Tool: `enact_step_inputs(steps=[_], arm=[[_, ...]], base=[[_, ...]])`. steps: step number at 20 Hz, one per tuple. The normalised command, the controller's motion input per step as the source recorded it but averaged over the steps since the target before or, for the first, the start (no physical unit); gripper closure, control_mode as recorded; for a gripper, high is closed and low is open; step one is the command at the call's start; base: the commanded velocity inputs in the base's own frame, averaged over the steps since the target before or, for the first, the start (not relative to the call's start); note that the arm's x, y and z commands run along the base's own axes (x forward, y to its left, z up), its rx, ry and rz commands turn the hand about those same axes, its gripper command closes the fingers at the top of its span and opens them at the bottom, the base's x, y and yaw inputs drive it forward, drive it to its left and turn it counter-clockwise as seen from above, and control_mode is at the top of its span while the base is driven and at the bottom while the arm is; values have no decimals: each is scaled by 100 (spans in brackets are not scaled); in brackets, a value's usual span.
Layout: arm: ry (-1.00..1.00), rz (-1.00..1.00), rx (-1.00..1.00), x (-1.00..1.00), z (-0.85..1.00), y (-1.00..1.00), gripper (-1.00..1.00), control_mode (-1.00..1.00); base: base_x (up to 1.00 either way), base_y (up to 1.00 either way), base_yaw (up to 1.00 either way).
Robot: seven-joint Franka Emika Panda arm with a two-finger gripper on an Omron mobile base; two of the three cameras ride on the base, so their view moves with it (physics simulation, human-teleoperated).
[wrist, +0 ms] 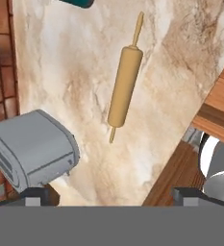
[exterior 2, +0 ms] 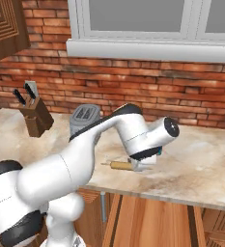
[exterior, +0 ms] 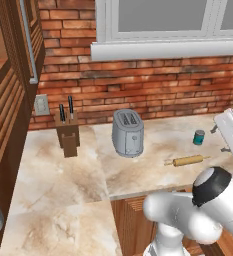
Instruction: Pick the rolling pin from the drawer and place it on the counter.
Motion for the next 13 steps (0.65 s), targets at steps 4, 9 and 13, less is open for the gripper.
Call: enact_step_inputs(steps=[4, 9, 13], arm=[[-17, 15, -24, -65, 20, 100, -100, -100], [-3, 15, -24, -67, 29, 100, -100, -100], [0, 19, -27, -60, 44, 91, -100, -100]], base=[[0, 0, 0], [0, 0, 0], [0, 0, 0]])
